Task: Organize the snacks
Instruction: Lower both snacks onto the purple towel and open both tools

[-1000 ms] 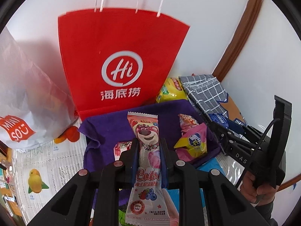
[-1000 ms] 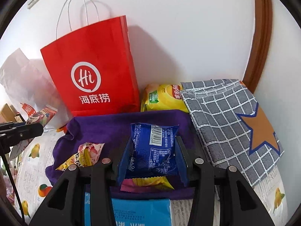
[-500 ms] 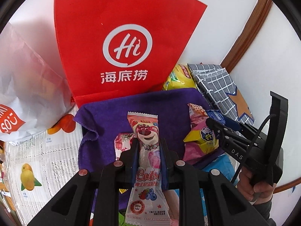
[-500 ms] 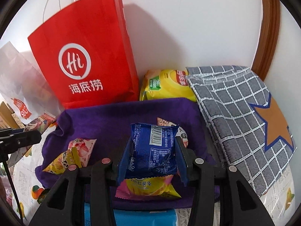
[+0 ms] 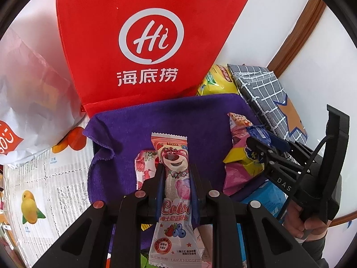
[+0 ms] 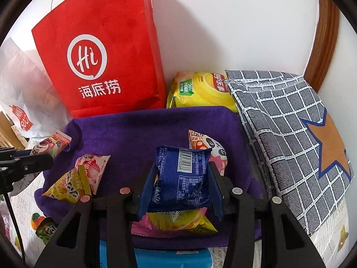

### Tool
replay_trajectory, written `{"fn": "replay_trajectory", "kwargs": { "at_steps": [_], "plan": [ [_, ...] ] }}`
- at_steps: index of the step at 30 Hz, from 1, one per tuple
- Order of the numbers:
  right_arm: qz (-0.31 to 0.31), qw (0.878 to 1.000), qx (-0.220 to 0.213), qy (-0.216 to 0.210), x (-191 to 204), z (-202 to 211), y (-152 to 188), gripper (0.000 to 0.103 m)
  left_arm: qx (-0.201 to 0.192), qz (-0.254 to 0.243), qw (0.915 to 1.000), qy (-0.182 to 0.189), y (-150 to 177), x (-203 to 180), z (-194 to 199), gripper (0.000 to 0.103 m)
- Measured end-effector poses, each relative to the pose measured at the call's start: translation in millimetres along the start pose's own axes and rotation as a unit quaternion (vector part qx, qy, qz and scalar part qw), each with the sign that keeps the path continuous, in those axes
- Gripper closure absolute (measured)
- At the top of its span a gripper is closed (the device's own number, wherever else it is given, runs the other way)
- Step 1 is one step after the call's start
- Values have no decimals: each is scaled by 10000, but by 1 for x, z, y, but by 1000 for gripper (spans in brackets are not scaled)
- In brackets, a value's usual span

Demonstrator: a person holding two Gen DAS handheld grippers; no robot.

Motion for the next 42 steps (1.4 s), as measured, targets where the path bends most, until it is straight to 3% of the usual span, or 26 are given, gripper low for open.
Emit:
{"fn": "replay_trajectory", "kwargs": {
  "at_steps": [17, 29, 36, 42],
  "plan": [
    [95, 9999, 25, 80, 1, 0, -1, 53, 186, -35, 9998, -54, 2, -5, -15, 83],
    [124, 9999, 16, 89, 2, 4, 0, 45, 176, -50, 9998, -2, 2, -5, -16, 81],
    [147, 9996, -229, 106, 3, 22, 3, 34, 135, -61, 9999, 39, 2, -7, -14, 81],
    [137, 9996, -193, 172, 2, 26, 7, 34, 70, -84, 9999, 77, 3, -11, -10, 81]
  ]
}}
Point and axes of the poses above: each gripper's, at about its wrist camera, not at the fingertips, and z roughly against the way its jaws point, x to its left, y to its underside, the point moved 2 cm from there along -z, roughly the way its jaws point, and after that the axes turned 6 degrees about x, right-handed, at the moved point
